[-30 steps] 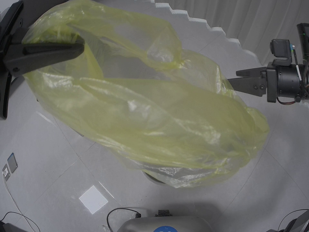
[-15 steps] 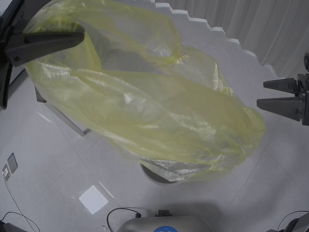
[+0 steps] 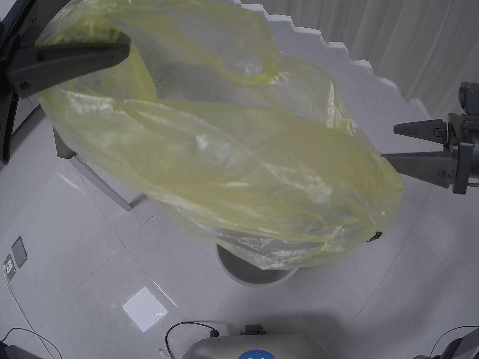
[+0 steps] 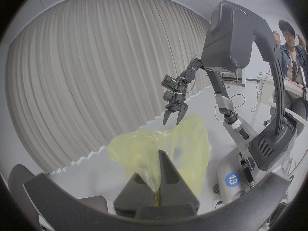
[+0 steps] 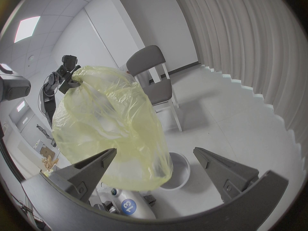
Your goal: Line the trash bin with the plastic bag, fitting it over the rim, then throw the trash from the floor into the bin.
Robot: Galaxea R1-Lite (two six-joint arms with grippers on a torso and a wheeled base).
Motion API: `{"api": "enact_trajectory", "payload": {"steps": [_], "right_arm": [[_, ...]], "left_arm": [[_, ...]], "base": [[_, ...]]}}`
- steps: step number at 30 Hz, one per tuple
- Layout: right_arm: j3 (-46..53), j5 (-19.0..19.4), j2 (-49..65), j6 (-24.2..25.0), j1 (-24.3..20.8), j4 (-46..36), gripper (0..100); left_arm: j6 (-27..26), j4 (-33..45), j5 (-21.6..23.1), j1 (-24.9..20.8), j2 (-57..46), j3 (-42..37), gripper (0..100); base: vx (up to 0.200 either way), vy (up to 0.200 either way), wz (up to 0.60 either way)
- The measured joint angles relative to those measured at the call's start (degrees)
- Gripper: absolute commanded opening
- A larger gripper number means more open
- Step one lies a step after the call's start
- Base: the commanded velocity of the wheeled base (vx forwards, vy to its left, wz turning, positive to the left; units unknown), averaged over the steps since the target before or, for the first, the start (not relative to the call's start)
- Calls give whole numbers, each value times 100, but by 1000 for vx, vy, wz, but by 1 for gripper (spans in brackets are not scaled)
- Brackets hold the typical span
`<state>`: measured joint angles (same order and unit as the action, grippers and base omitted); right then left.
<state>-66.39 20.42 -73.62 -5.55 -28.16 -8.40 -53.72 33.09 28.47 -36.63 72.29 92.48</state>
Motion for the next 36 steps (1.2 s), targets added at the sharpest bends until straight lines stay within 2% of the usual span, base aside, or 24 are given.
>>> {"api": "enact_trajectory", "payload": {"steps": [18, 28, 36], "right_arm": [[-277, 11, -997, 7, -218, 187, 100], [-549, 13, -1293, 139, -679, 217, 100], [-32, 13, -1346, 33, -657, 211, 100]], "left_arm": [[2, -30, -2, -11, -24, -105, 0], [0, -154, -6, -11, -22, -202, 0], [2, -185, -9, -5, -18, -234, 0]], "base": [[0, 0, 0], [0, 0, 0], [0, 0, 0]]}}
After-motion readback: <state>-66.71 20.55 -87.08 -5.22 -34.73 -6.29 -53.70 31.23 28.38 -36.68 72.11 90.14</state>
